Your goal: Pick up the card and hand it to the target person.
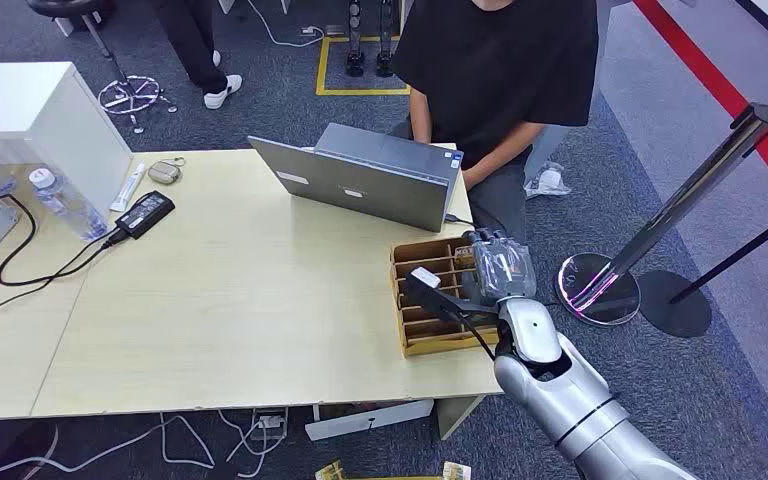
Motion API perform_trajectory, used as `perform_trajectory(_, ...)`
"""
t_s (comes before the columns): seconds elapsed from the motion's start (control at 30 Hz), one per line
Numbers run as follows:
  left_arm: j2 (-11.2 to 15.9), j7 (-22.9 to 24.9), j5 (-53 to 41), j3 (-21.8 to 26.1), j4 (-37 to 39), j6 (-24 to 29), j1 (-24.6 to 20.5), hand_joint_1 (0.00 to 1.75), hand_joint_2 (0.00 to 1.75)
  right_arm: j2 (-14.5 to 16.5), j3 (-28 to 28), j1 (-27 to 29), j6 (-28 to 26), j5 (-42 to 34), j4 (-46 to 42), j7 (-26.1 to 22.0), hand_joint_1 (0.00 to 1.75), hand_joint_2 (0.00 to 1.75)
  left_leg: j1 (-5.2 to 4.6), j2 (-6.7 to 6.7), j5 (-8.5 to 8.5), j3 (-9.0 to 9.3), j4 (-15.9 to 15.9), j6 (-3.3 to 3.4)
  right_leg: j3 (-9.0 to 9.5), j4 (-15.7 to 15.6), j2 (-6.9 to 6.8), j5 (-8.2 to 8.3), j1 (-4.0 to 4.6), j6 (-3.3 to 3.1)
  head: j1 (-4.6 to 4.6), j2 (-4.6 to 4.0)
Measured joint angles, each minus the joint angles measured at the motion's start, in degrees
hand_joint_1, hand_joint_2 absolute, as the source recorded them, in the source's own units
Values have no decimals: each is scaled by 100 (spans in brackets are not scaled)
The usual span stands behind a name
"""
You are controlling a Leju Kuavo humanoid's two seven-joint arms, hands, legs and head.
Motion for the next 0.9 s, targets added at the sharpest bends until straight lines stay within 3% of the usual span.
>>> perform_trajectory(0.9, -1, 6, 0, -2, 0, 0, -1, 0, 0, -4, 2, 1, 96, 133, 0, 52, 71, 175, 0, 0, 0, 0, 0, 0, 0, 0, 0, 0, 0, 0, 0, 0)
